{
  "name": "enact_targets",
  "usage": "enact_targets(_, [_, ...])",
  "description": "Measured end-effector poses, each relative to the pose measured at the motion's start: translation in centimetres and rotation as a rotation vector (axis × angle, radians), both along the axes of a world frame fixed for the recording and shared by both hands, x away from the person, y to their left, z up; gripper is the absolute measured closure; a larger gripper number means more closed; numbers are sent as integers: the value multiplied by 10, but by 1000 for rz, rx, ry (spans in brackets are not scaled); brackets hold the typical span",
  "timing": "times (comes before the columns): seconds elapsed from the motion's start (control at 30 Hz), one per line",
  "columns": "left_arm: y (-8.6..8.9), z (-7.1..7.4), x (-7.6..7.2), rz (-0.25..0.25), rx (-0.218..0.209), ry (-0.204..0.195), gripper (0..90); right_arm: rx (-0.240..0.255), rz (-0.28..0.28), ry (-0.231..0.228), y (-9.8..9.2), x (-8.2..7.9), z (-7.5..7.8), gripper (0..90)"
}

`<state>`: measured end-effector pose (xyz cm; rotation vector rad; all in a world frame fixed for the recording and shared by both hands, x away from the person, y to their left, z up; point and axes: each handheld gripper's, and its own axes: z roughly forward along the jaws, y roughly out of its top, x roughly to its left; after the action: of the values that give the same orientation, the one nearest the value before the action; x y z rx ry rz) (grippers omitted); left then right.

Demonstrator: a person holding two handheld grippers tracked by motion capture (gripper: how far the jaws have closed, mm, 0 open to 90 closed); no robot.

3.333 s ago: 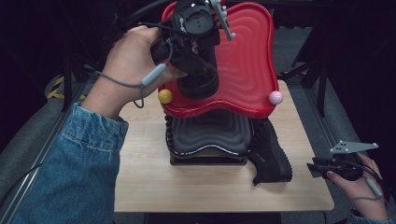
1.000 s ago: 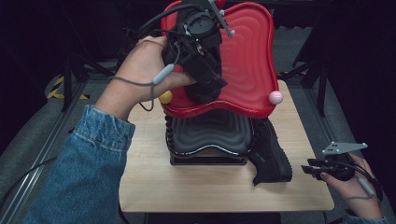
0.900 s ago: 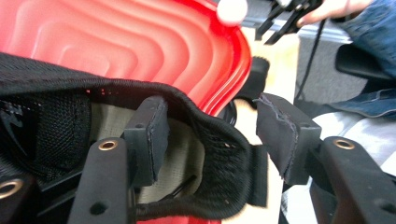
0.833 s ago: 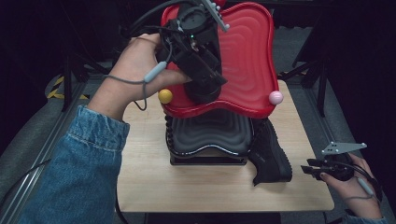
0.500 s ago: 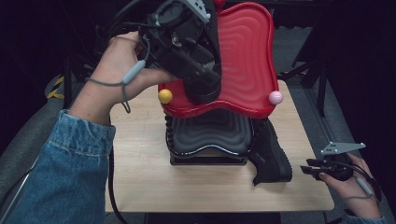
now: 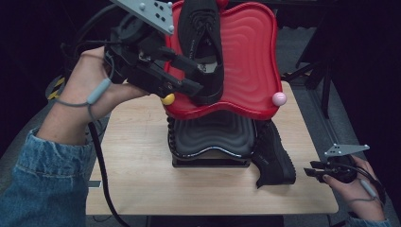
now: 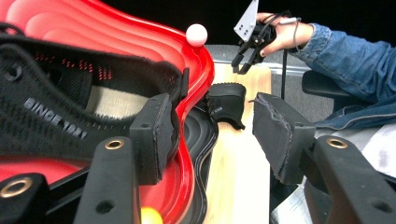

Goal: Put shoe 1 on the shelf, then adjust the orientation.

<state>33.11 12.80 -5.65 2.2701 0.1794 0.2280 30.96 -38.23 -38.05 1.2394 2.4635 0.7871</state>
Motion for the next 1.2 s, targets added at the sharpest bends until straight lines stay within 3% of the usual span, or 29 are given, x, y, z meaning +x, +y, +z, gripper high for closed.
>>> enact_targets(0.1, [9, -3, -4, -4, -36, -35, 463, -3, 7, 1, 1, 1, 0, 600])
enact_targets(0.2, [17, -10, -8, -11, -68, -27, 464, -5, 6, 9, 1, 1, 0, 600])
enact_targets(0.33, [25, -22, -12, 6, -77, -28, 465, 0, 5, 1, 2, 0, -1, 600])
enact_targets(0.4, [27, -33, -16, 29, -51, -26, 456, -4, 7, 9, 2, 0, 0, 600])
enact_targets(0.47, [30, -39, -17, 38, -54, -19, 454, -4, 6, 11, 2, 1, 0, 600])
enact_targets(0.63, [44, -61, -21, 56, -101, 0, 448, -6, 8, 8, 3, 2, 0, 600])
enact_targets(0.93, [71, -114, -29, 82, -176, 11, 439, 7, 9, 9, 1, 4, 3, 617])
enact_targets(1.03, [79, -142, -31, 101, -214, 24, 442, 12, 12, 9, 1, 6, 6, 631])
enact_targets(1.2, [84, -175, -30, 132, -223, 19, 439, 35, 24, 3, 4, 7, 13, 678])
